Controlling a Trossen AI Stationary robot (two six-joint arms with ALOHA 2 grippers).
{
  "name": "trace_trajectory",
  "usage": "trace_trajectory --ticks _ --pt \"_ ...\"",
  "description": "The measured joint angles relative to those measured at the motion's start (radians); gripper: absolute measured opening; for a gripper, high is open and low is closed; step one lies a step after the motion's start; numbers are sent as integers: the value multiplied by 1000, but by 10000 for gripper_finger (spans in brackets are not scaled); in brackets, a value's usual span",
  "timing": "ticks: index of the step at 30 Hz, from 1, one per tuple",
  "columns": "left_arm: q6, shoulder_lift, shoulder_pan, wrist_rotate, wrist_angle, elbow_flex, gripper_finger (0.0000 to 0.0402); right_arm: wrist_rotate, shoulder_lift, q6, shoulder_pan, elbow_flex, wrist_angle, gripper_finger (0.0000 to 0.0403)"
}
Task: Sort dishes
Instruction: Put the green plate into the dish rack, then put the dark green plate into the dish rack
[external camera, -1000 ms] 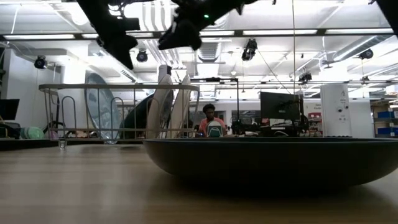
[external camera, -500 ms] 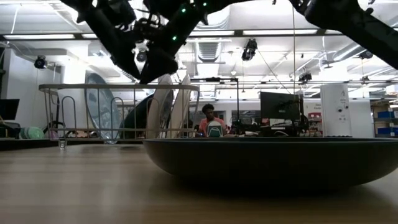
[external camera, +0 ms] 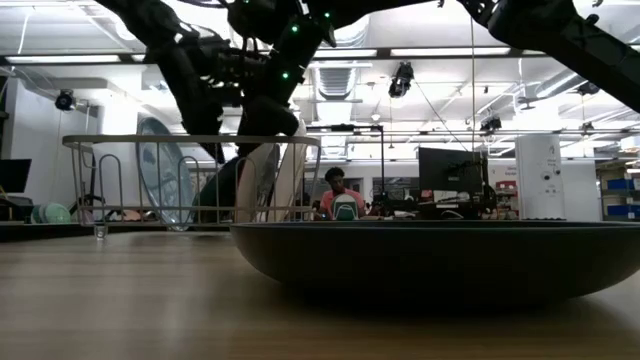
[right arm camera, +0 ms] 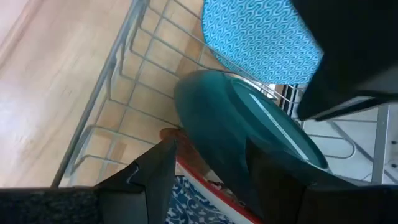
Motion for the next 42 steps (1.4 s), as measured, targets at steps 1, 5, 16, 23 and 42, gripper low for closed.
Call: trace_trajectory --ticks 1,5,16,23,42 --pt "-1 11 0 0 -1 -2 74 0 2 -6 0 0 -2 183" --pt "-2 54 0 1 -5 -5 74 1 14 -30 0 0 -6 183" --pt "-2 121 17 19 -4 -5 74 47 42 -175 6 1 14 183" --pt "13 124 53 87 -5 -5 74 89 43 -203 7 -2 38 183" --pt "145 -50 57 106 -28 49 74 -64 -165 126 -54 -4 -149 183"
